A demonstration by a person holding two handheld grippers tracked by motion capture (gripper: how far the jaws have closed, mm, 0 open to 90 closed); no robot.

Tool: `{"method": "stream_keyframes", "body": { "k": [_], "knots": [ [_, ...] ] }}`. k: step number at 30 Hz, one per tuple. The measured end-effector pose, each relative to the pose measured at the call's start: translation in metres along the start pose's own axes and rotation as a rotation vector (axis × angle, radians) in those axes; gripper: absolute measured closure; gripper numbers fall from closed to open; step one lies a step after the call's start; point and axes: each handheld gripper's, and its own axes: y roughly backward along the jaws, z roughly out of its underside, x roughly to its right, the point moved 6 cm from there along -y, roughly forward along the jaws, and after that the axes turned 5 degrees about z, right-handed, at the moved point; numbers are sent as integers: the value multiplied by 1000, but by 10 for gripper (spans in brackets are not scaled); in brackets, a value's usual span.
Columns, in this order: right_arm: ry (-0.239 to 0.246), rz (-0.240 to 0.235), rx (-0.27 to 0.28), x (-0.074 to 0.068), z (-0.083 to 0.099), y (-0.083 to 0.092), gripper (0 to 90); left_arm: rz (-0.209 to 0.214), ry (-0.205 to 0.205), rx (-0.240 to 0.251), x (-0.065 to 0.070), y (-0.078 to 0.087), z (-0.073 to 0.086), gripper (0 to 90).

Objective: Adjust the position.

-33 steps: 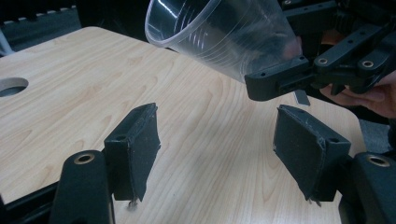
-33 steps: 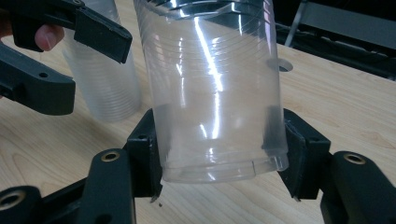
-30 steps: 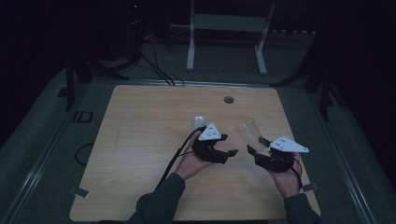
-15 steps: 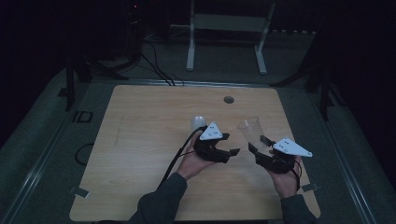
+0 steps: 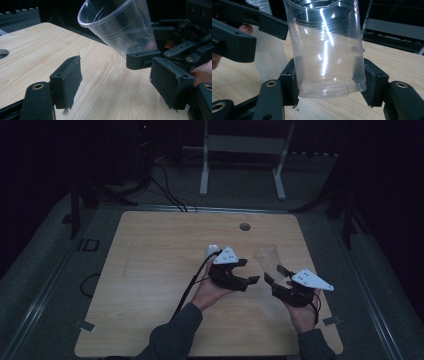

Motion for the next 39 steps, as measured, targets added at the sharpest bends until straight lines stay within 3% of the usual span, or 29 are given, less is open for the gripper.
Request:
{"method": "stream_keyframes", "body": {
  "k": [9,28,39],
  "knots": [
    [-3,-6,22,-4,-2,1,416,23,45,36,-1,-2,-7,197],
    [-7,-19,59,-12,-3,6,415,34,43,73,9,-11,-20,189],
    [-11,-32,72,-16,-3,7,415,48,101,132,11,-16,-26,173]
  ]
}}
